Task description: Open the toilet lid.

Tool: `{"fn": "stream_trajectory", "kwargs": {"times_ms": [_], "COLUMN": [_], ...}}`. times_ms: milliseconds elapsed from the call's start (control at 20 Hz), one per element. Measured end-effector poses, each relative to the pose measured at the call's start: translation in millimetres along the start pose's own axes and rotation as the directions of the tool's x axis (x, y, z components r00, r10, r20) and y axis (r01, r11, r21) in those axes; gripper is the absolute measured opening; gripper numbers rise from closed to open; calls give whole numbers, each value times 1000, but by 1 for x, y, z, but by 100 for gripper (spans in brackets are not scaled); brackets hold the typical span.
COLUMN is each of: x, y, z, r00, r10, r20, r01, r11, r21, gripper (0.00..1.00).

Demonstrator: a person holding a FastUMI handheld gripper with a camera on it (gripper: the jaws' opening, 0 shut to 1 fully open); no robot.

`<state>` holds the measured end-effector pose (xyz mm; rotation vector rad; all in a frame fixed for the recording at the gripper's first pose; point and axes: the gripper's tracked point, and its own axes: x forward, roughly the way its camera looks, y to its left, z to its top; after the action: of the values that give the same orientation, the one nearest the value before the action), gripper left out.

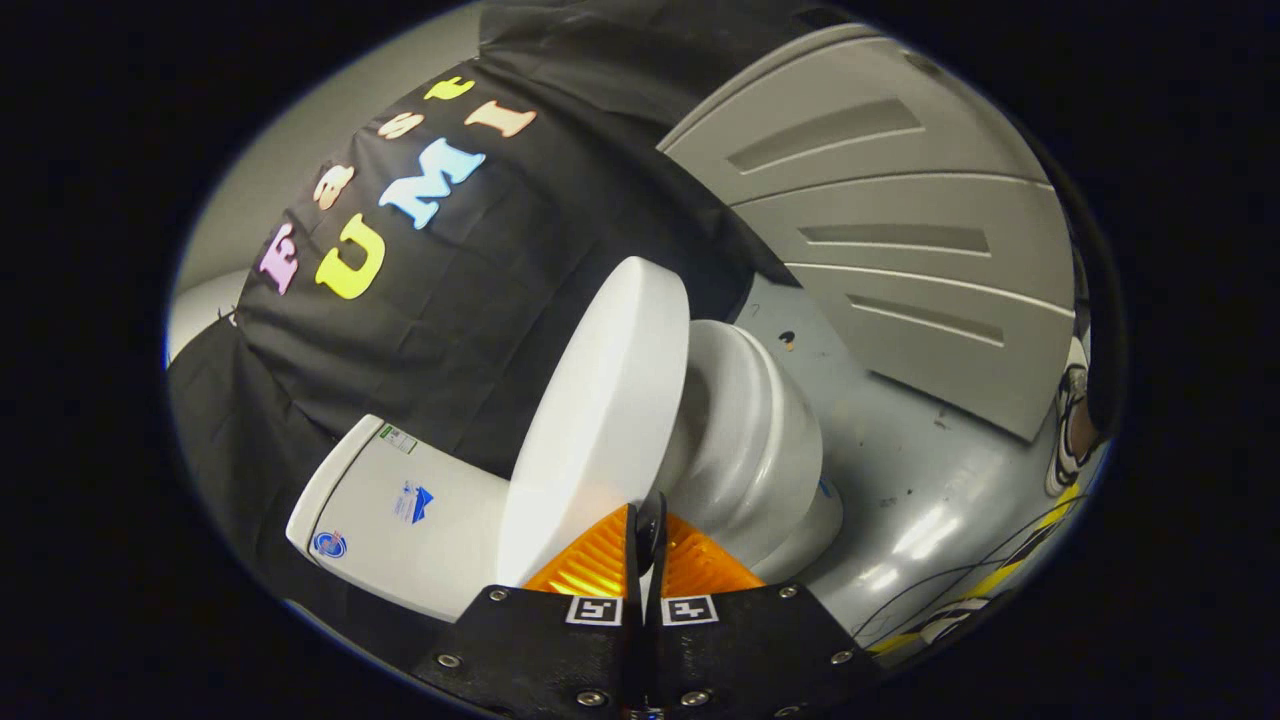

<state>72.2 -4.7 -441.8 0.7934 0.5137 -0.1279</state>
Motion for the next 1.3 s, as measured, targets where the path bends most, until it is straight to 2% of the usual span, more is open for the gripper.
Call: {"fn": "stream_trajectory", "kwargs": {"times_ms": [200, 350, 650, 800, 1000, 1300], "x": [-7, -15, -32, -34, -38, -44], "y": [17, 39, 92, 106, 123, 155], "z": [8, 15, 30, 31, 32, 29], "r00": [999, 999, 997, 996, 994, 986], "r10": [-32, -35, -67, -84, -92, -129], "r20": [2, 14, 41, 40, 54, 104], "r01": [32, 37, 77, 93, 107, 165], "r11": [997, 984, 907, 854, 846, 807], "r21": [-70, -172, -413, -512, -522, -567], "gripper": [0, 0, 0, 0, 0, 0]}}
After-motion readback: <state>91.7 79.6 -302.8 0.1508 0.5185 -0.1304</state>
